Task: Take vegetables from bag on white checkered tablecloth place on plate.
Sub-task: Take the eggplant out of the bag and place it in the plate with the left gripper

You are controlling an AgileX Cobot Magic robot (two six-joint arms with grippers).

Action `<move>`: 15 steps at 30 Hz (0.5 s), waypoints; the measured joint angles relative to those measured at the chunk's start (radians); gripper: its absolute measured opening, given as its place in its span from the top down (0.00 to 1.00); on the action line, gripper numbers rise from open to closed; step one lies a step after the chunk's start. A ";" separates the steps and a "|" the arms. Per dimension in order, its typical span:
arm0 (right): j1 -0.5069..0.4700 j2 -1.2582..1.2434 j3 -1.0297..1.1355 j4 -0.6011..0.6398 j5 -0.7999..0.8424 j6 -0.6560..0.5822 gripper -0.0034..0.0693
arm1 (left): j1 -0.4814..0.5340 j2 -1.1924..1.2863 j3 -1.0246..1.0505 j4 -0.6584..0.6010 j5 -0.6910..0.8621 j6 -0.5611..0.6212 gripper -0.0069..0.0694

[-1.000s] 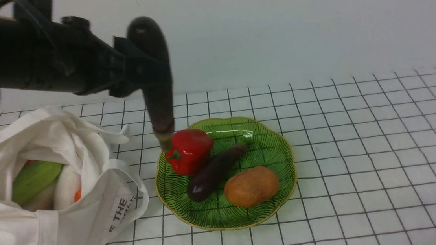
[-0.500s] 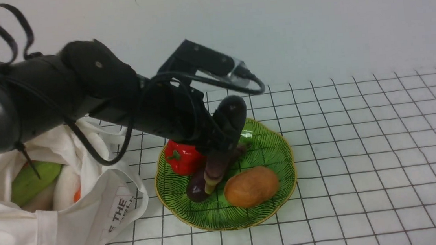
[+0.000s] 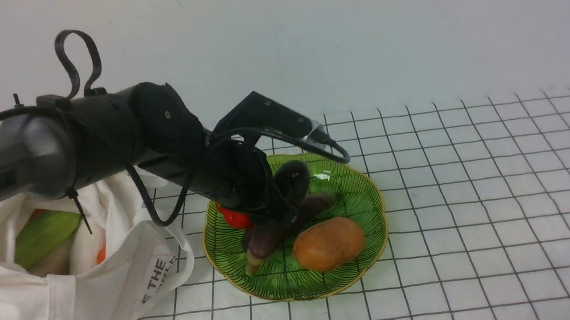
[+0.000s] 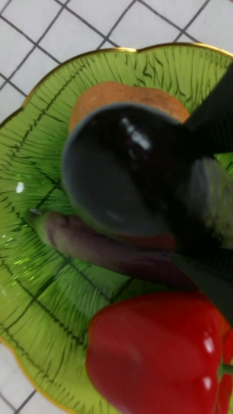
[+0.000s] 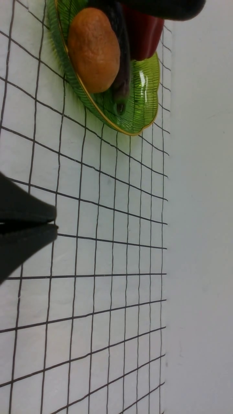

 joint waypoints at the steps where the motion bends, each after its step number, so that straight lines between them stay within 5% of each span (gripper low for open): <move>1: 0.000 0.000 0.000 0.000 0.000 0.000 0.97 | -0.001 0.006 0.000 0.001 0.000 -0.001 0.46; 11: 0.000 0.000 0.000 0.000 0.000 0.000 0.97 | -0.001 0.007 -0.003 0.019 -0.002 -0.047 0.09; 15: 0.000 0.000 0.000 0.000 0.000 0.000 0.97 | -0.001 -0.037 -0.012 0.101 0.007 -0.148 0.07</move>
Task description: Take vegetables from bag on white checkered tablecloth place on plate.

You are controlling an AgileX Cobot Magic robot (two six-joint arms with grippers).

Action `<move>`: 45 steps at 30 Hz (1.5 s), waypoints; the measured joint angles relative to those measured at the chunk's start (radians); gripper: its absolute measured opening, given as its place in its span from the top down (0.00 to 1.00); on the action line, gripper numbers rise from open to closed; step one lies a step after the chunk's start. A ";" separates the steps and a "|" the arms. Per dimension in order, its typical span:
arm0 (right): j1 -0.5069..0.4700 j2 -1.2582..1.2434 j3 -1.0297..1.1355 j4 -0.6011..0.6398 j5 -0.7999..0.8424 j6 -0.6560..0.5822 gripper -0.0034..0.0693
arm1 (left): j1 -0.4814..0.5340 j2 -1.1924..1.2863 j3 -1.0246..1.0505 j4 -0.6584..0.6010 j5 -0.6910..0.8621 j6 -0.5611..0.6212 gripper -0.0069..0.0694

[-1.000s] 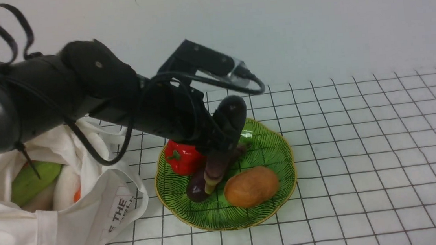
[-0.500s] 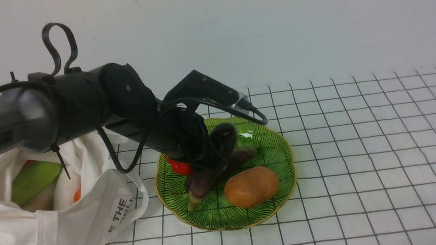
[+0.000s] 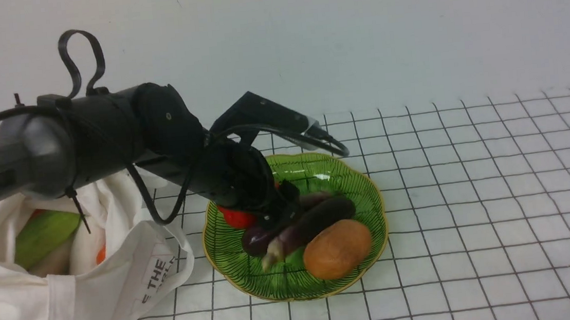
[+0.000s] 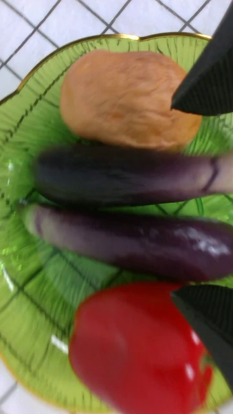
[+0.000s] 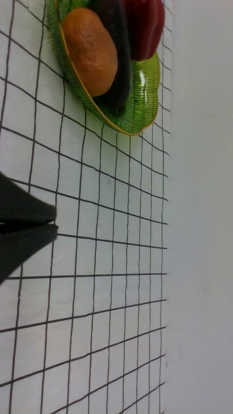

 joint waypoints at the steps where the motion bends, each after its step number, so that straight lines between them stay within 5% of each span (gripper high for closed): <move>1: 0.000 0.000 0.000 0.000 0.000 0.000 0.97 | 0.000 -0.015 -0.009 0.035 0.011 -0.031 0.09; 7: 0.000 0.000 0.000 0.000 0.000 0.000 0.97 | 0.000 -0.168 -0.074 0.261 0.141 -0.280 0.41; 11: 0.000 0.000 0.000 0.000 0.000 0.000 0.97 | 0.000 -0.356 -0.104 0.465 0.268 -0.447 0.82; 14: 0.000 0.000 0.000 0.000 0.000 0.000 0.97 | 0.000 -0.522 -0.105 0.557 0.299 -0.560 0.90; 26: 0.000 0.000 0.000 0.000 0.000 0.000 0.97 | 0.000 -1.194 0.086 0.607 0.242 -0.759 0.92; 33: 0.000 0.000 0.000 0.000 0.000 0.000 0.97 | 0.000 -1.327 0.302 0.491 0.127 -0.761 0.92; 45: 0.000 0.000 0.000 0.000 0.000 0.000 0.97 | 0.000 -1.353 0.332 0.433 0.102 -0.762 0.92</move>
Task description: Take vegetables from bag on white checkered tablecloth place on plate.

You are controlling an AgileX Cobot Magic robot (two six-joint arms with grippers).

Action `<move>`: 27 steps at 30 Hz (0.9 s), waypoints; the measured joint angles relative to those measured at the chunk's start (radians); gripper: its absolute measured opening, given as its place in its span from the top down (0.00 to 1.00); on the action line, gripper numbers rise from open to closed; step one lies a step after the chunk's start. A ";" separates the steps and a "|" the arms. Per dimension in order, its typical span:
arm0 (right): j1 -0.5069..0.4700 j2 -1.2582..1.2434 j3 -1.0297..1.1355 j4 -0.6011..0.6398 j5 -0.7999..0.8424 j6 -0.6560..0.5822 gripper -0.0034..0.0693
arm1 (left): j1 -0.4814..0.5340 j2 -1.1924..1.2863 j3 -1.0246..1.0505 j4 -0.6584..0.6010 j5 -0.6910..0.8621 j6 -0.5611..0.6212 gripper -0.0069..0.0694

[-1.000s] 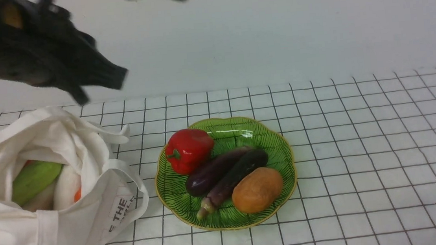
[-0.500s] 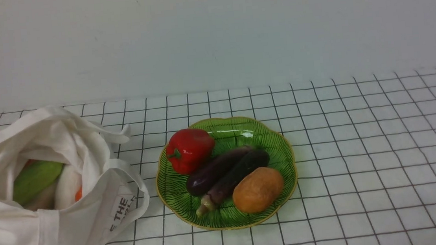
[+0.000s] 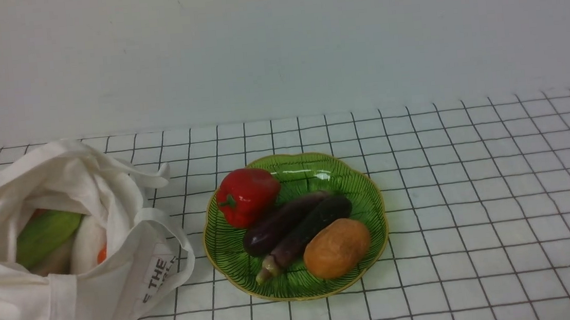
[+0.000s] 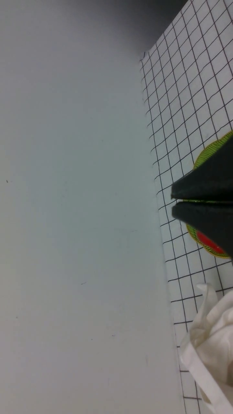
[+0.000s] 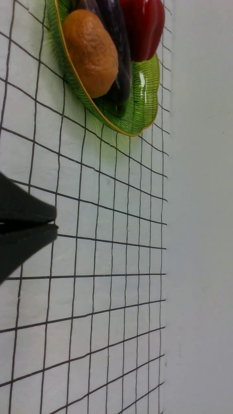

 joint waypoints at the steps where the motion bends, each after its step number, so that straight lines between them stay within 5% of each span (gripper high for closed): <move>1: 0.000 0.000 0.000 0.000 0.000 0.000 0.97 | 0.000 0.000 0.000 -0.001 0.000 0.000 0.92; 11: 0.000 0.000 0.000 0.000 0.000 0.000 0.97 | 0.024 -0.075 0.136 -0.018 -0.080 0.048 0.92; 18: 0.000 0.000 0.000 0.001 0.000 0.000 0.97 | 0.241 -0.281 0.560 -0.103 -0.274 0.229 0.92; 27: 0.000 0.000 0.000 0.000 0.000 0.000 0.97 | 0.389 -0.407 0.908 -0.106 -0.316 0.249 0.92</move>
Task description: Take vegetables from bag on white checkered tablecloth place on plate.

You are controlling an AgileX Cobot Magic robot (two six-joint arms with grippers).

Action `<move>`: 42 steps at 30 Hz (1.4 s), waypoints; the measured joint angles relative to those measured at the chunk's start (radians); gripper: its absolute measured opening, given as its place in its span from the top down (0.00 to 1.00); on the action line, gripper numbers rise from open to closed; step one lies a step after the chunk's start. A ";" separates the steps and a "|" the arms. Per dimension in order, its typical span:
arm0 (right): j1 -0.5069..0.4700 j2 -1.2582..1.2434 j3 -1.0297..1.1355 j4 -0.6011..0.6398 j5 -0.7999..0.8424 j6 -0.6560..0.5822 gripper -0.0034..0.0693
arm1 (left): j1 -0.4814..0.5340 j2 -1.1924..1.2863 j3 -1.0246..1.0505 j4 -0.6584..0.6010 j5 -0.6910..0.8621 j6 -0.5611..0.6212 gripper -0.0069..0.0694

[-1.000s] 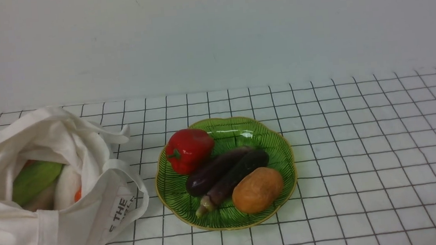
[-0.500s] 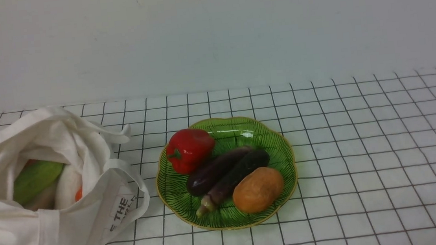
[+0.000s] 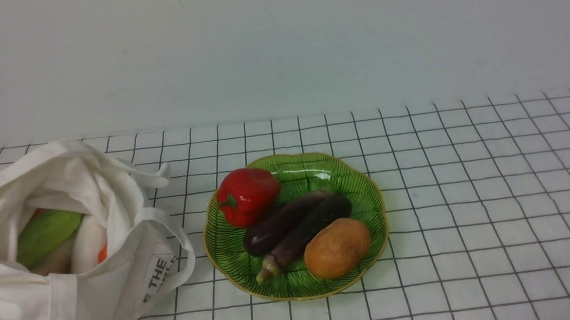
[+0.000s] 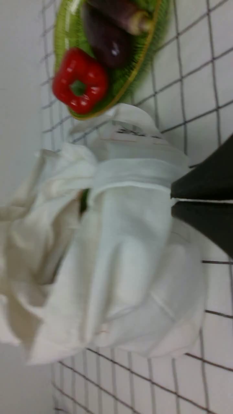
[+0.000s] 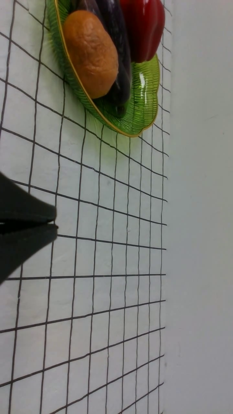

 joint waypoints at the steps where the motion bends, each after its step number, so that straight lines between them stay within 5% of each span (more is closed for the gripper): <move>1: 0.000 0.000 0.000 0.000 0.000 0.000 0.97 | 0.012 0.000 0.027 0.000 0.001 0.000 0.92; 42: 0.000 0.000 0.000 0.000 0.000 0.001 0.97 | 0.027 0.000 0.028 0.000 -0.002 0.000 0.92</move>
